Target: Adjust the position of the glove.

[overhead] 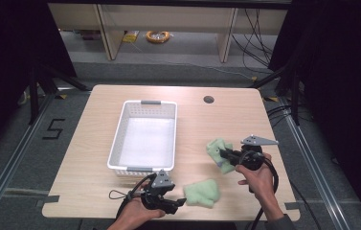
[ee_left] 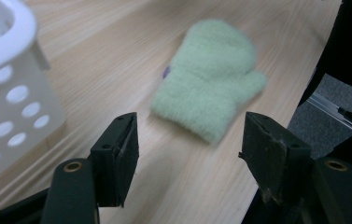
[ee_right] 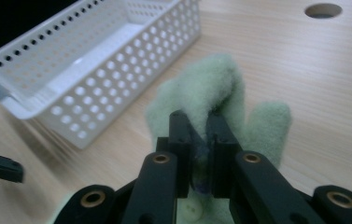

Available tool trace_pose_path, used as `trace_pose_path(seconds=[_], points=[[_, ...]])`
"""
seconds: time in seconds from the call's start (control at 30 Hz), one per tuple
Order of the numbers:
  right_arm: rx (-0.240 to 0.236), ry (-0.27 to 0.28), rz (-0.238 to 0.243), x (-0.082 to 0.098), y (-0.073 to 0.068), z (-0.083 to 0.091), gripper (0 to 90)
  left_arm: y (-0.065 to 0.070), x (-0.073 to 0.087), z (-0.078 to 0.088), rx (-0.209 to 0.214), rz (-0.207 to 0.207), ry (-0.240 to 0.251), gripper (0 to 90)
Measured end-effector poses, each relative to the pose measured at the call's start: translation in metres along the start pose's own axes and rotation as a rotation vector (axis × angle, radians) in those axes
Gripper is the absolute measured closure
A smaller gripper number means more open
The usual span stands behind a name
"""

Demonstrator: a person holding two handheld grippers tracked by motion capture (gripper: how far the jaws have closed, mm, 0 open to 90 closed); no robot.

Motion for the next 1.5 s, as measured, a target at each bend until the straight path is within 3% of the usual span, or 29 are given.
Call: trace_pose_path(seconds=[0.1,0.13,0.17,0.2,0.23,0.27,0.33,0.37,0.47,0.5,0.53,0.6,0.63,0.67,0.73,0.8,0.83,0.87,0.9,0.97,1.07,1.1,1.2,1.23,1.33,1.4,1.43,1.47,1.5], points=[[-0.027,0.009,-0.012,-0.002,-0.018,-0.002,83.0,0.006,-0.003,-0.004,0.007,-0.014,0.010,36.5],[-0.027,0.009,-0.012,-0.002,-0.018,-0.002,83.0,0.007,-0.004,-0.005,0.011,-0.035,0.002,36.5],[-0.054,-0.002,-0.004,-0.001,-0.031,-0.005,83.0,0.009,-0.006,-0.007,0.012,-0.046,0.005,36.4],[-0.054,-0.002,-0.004,-0.001,-0.031,-0.005,83.0,0.011,-0.007,-0.011,0.012,-0.037,0.014,36.4],[-0.081,0.011,0.015,0.000,-0.041,-0.010,82.9,0.014,-0.008,-0.015,0.014,-0.036,0.005,36.5],[-0.088,-0.005,0.002,0.001,-0.045,-0.011,82.9,0.015,-0.010,-0.018,0.013,-0.050,0.007,36.4],[-0.107,-0.007,0.016,0.001,-0.049,-0.014,82.9,0.017,-0.011,-0.021,0.016,-0.047,0.009,36.4],[-0.122,-0.021,0.009,0.003,-0.058,-0.017,82.8,0.019,-0.014,-0.027,0.017,-0.038,0.027,36.4],[-0.139,-0.015,0.017,0.004,-0.062,-0.019,82.8,0.019,-0.016,-0.032,0.009,-0.030,0.035,36.7],[-0.144,-0.027,-0.001,0.005,-0.068,-0.020,82.7,0.019,-0.017,-0.037,-0.004,0.005,0.059,36.9],[-0.144,-0.018,0.033,0.005,-0.066,-0.021,82.7,0.017,-0.018,-0.038,-0.008,-0.012,0.044,37.2],[-0.145,-0.021,0.035,0.006,-0.068,-0.022,82.7,0.017,-0.019,-0.042,-0.020,0.014,0.059,38.0],[-0.154,-0.026,0.004,0.008,-0.070,-0.023,82.6,0.017,-0.019,-0.044,-0.022,0.015,0.072,38.8],[-0.155,-0.025,0.008,0.009,-0.071,-0.023,82.6,0.016,-0.020,-0.043,-0.017,0.006,0.056,39.6],[-0.156,-0.029,-0.015,0.010,-0.074,-0.023,82.5,0.017,-0.021,-0.046,-0.018,0.015,0.075,41.4],[-0.158,-0.031,-0.010,0.011,-0.075,-0.024,82.5,0.018,-0.023,-0.047,-0.021,0.035,0.093,43.0],[-0.161,-0.021,0.030,0.010,-0.073,-0.024,82.5,0.018,-0.024,-0.047,-0.022,0.044,0.106,44.3],[-0.151,-0.021,-0.003,0.011,-0.075,-0.024,82.4,0.018,-0.024,-0.047,-0.022,0.044,0.106,46.3],[-0.152,-0.017,-0.007,0.012,-0.076,-0.024,82.4,0.017,-0.026,-0.047,-0.040,0.051,0.119,50.1],[-0.163,-0.014,0.011,0.012,-0.074,-0.024,82.4,0.013,-0.026,-0.046,-0.036,0.015,0.107,60.0],[-0.164,-0.023,-0.003,0.012,-0.076,-0.022,82.4,0.011,-0.027,-0.043,-0.039,0.005,0.115,73.0],[-0.168,0.000,0.005,0.011,-0.075,-0.023,82.4,0.010,-0.026,-0.042,-0.025,-0.006,0.106,75.4],[-0.156,-0.003,0.002,0.012,-0.074,-0.020,82.4,0.010,-0.027,-0.039,-0.024,0.001,0.118,78.6],[-0.147,-0.013,-0.031,0.014,-0.074,-0.016,82.4,0.008,-0.027,-0.035,-0.013,0.004,0.108,79.5],[-0.153,-0.018,-0.016,0.017,-0.069,-0.011,82.4,0.007,-0.026,-0.028,-0.004,-0.010,0.097,81.1],[-0.146,-0.026,-0.035,0.021,-0.070,-0.006,82.4,0.011,-0.024,-0.024,0.030,-0.006,0.093,81.7],[-0.147,-0.028,-0.068,0.023,-0.073,-0.002,82.4,0.012,-0.023,-0.022,0.048,-0.001,0.084,81.8],[-0.154,-0.022,-0.037,0.025,-0.071,0.000,82.3,0.012,-0.023,-0.022,0.048,-0.001,0.084,82.0],[-0.154,-0.022,-0.037,0.025,-0.071,0.000,82.3,0.013,-0.022,-0.020,0.065,-0.012,0.079,82.0]])
Point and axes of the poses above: each handheld gripper's, and its own axes: z roughly backward along the jaws, x roughly out of its underside, y roughly to its right, the point moved 4 cm from there along -z, roughly forward along the jaws, and after that the axes turned 15 degrees about y, right-handed, at the moved point
